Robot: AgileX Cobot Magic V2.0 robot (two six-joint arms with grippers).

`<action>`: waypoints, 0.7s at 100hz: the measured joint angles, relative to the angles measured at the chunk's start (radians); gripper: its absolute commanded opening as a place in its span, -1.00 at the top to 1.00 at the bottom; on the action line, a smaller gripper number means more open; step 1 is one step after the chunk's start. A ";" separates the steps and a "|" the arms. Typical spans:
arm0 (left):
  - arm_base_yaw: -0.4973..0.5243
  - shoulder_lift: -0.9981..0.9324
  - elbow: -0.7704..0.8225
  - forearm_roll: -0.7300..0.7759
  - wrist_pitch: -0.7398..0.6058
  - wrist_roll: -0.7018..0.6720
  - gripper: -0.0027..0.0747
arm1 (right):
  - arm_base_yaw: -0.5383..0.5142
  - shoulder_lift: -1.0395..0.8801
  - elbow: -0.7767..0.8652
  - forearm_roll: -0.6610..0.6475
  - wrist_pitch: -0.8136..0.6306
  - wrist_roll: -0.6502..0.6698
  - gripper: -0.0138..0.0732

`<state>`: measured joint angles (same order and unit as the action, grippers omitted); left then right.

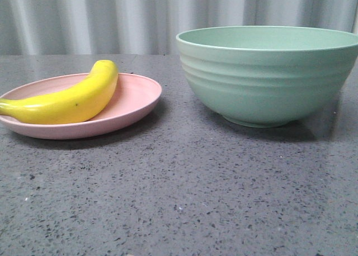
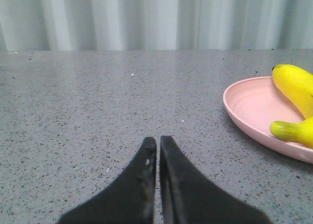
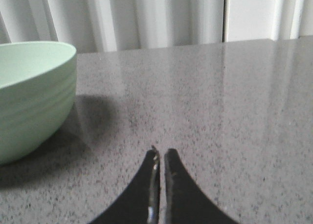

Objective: Transfer banana from pink plate to green bowl

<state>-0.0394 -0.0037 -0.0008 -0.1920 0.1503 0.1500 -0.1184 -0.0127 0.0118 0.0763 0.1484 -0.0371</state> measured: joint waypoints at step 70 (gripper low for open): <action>0.000 0.335 -0.230 -0.002 -0.104 0.000 0.34 | 0.000 0.349 -0.271 0.025 0.082 0.000 0.82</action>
<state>-0.0394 0.3316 -0.2309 -0.1937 0.0465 0.1500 -0.1184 0.3362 -0.2592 0.1011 0.2305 -0.0371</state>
